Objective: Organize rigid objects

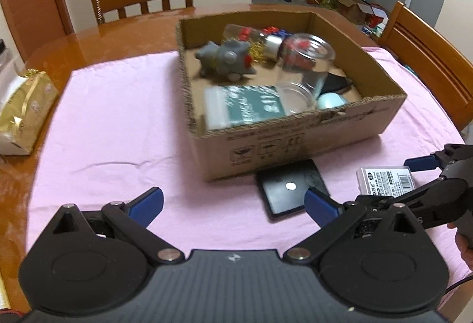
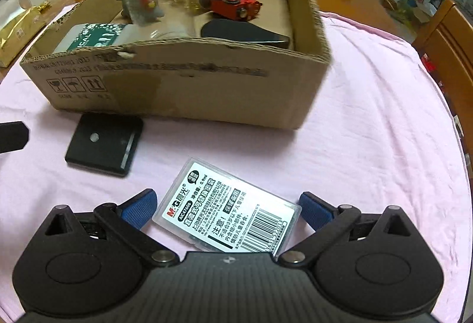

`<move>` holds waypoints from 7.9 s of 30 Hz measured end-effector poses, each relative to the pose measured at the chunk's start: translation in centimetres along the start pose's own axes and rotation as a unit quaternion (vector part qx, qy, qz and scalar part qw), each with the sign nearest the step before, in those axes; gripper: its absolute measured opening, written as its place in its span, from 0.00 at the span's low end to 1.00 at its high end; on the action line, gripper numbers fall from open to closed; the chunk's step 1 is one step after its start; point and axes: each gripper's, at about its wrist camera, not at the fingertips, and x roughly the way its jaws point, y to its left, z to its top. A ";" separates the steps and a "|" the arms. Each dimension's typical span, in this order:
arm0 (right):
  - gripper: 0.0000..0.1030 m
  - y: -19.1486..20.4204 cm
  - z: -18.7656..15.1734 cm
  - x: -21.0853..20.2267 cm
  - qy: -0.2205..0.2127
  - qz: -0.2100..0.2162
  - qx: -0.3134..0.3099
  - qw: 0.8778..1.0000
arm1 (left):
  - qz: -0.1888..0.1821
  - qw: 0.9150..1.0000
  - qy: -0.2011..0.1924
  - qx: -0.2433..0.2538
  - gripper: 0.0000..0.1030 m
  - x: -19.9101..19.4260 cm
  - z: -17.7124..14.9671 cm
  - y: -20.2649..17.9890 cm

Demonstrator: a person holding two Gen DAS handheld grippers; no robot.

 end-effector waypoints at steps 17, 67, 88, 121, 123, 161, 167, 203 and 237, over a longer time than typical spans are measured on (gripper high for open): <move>1.00 -1.6 -3.2 -2.1 -0.037 0.006 -0.041 0.998 | 0.031 0.999 0.032 -0.029 0.98 6.4 0.1 -4.9; 1.00 0.0 -2.2 -0.8 -0.027 0.024 -0.040 0.999 | 0.032 0.998 0.049 -0.008 0.73 5.6 0.3 -5.3; 0.90 -1.2 -2.0 -1.4 -0.015 0.035 -0.047 0.998 | 0.003 0.998 0.051 0.021 0.67 5.1 0.4 -5.2; 0.90 -4.1 3.5 -9.2 -0.068 0.079 -0.104 0.989 | 0.009 0.996 -0.029 0.079 0.67 0.1 10.3 -1.8; 0.90 -4.2 4.0 -9.4 -0.071 0.078 -0.104 0.989 | 0.008 0.997 -0.027 0.071 0.67 1.1 10.6 -1.4; 0.90 -3.9 12.5 -7.3 -0.097 0.090 -0.224 0.966 | 0.062 0.993 -0.096 -0.043 0.99 -4.4 4.9 -2.3; 0.90 -3.1 14.4 -4.9 -0.083 0.095 -0.286 0.950 | 0.085 0.991 -0.088 -0.062 0.99 -4.4 4.4 -2.2; 1.00 -4.3 8.2 -12.9 -0.025 0.002 -0.037 0.999 | 0.132 0.988 -0.053 -0.068 0.99 -9.2 6.5 -5.9; 1.00 -2.3 6.3 -14.8 -0.033 0.005 0.050 0.998 | 0.105 0.993 -0.030 -0.048 0.99 -10.4 6.5 -5.6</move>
